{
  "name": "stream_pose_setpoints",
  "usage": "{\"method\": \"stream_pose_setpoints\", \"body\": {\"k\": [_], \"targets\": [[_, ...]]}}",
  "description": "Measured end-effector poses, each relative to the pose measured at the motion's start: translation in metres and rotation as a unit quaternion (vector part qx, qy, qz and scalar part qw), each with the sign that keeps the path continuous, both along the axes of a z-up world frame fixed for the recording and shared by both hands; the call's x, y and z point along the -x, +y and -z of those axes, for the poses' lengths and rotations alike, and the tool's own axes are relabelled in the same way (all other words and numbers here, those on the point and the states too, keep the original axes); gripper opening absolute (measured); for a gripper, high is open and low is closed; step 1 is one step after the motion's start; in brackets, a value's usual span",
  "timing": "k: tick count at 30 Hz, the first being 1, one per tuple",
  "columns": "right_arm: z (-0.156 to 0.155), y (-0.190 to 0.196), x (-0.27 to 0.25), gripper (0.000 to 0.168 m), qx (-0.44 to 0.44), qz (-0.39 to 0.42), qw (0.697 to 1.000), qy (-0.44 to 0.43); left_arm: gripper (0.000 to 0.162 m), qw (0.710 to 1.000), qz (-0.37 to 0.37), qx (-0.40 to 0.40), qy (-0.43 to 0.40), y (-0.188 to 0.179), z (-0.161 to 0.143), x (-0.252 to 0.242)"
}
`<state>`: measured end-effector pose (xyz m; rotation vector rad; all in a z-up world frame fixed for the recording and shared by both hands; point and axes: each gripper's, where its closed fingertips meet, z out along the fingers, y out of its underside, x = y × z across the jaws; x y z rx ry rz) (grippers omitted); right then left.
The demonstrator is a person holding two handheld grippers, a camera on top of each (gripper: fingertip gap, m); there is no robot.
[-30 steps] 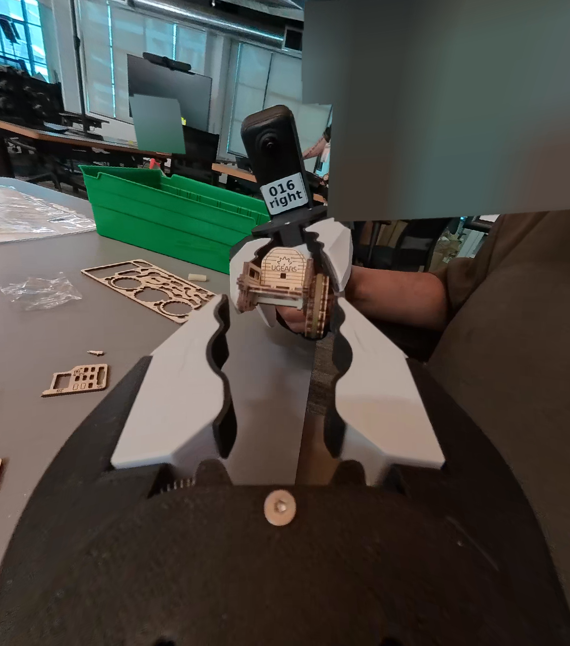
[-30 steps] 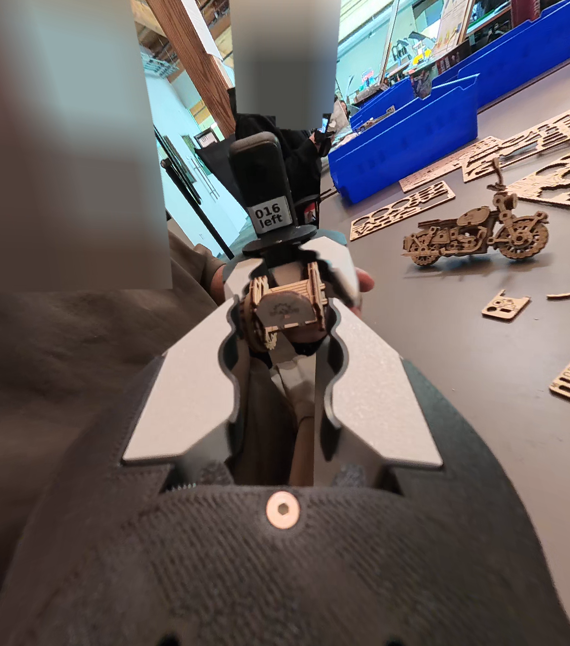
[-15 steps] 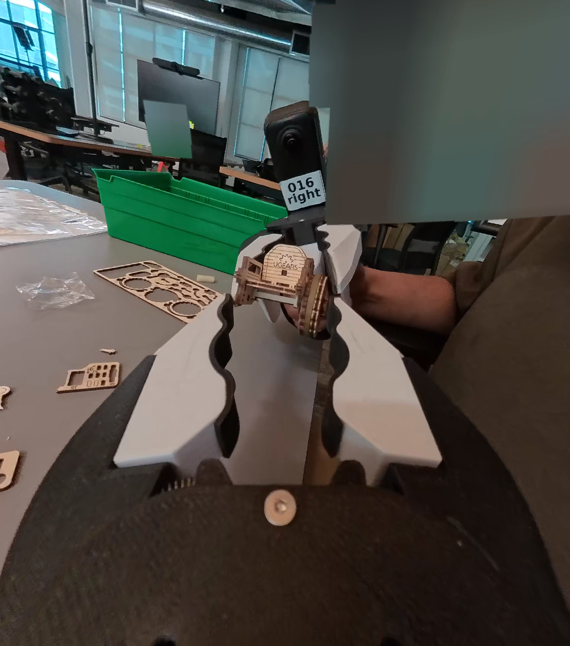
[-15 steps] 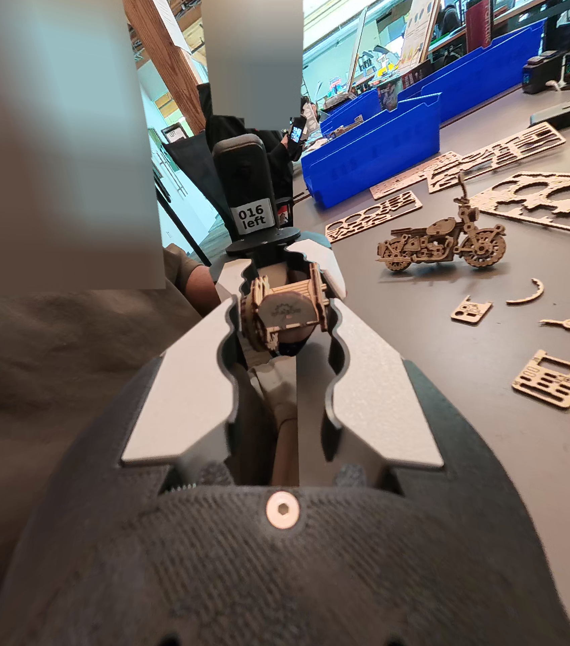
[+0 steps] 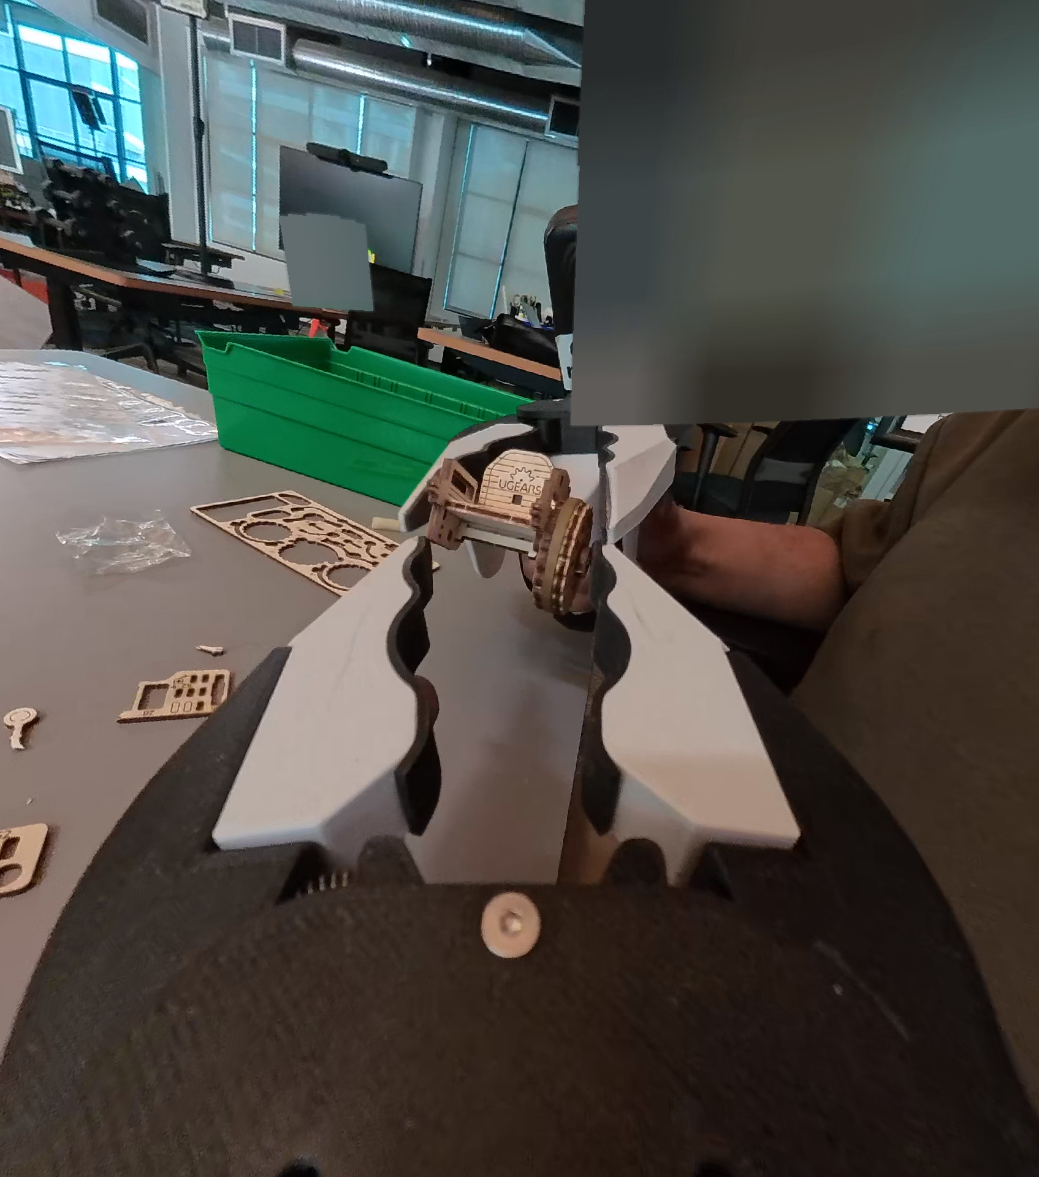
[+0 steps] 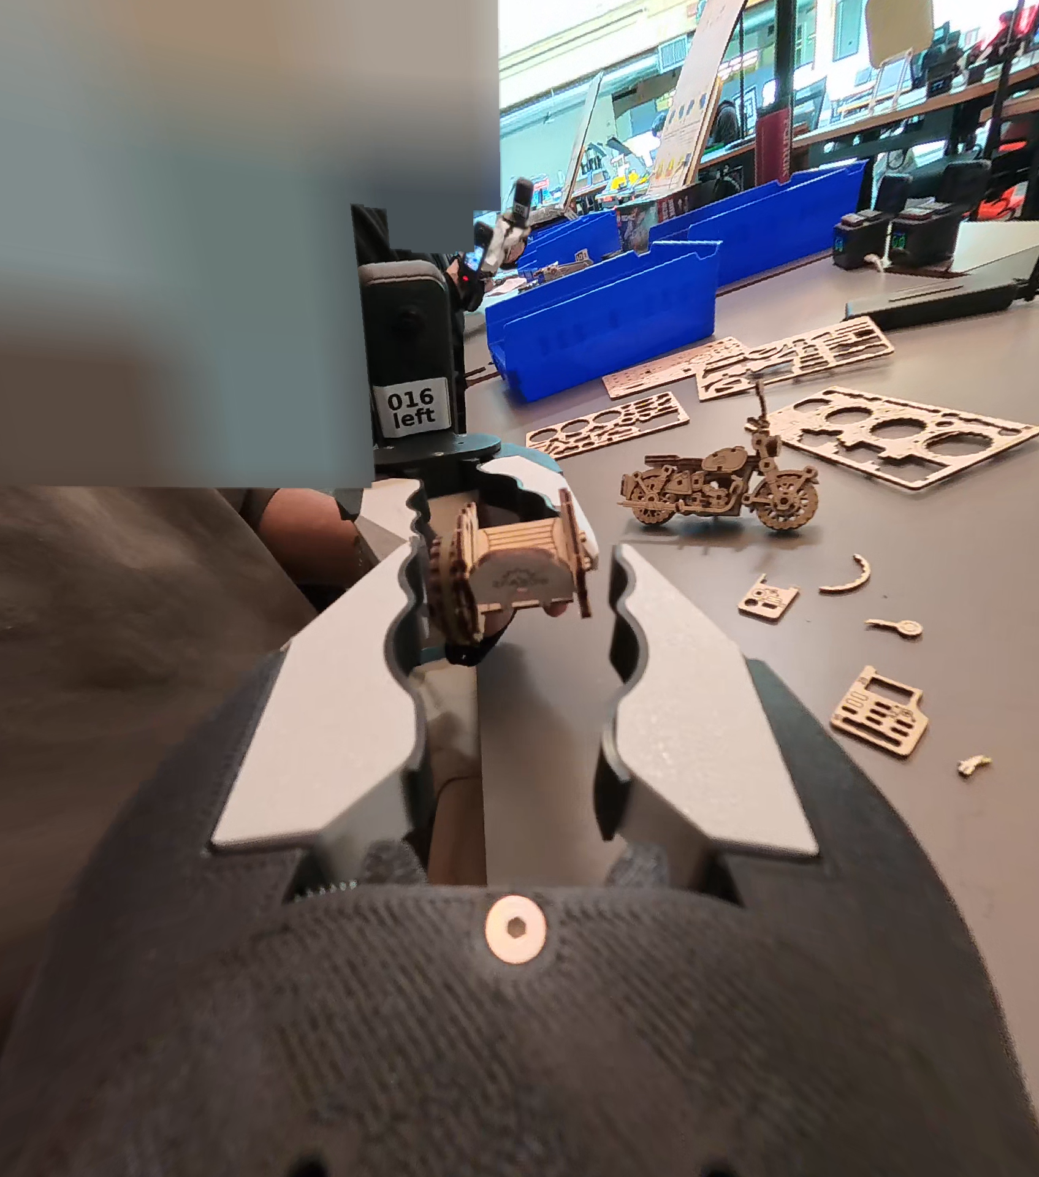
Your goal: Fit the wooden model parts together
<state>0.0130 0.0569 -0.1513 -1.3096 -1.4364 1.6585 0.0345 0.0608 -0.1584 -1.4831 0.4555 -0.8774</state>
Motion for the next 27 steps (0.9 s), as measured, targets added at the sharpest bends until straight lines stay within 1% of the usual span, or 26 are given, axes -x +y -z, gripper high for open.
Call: {"method": "stream_pose_setpoints", "body": {"k": [4,8,15,17,22,27], "targets": [[0.001,0.002,-0.002,0.06,-0.012,0.001,1.0,0.0,0.046,1.0,-0.003,-0.002,0.0,0.0,0.0,0.001],[-0.002,0.008,-0.008,0.057,-0.017,0.001,1.0,0.008,0.046,1.0,-0.004,0.007,-0.03,0.002,-0.004,0.007],[-0.001,0.008,-0.01,0.051,-0.008,-0.007,1.0,0.007,0.046,0.999,0.002,0.016,-0.04,0.002,-0.004,0.006],[-0.001,0.006,-0.01,0.045,-0.006,-0.015,1.0,0.007,0.046,0.999,0.002,0.016,-0.041,0.002,-0.004,0.006],[0.001,0.003,-0.012,0.042,-0.003,-0.033,0.999,-0.005,0.048,0.999,0.013,0.016,-0.035,0.001,-0.002,0.004],[0.008,0.003,-0.018,0.042,-0.011,-0.049,0.998,-0.031,0.066,0.999,0.034,0.011,0.005,-0.004,0.005,0.001]]}}
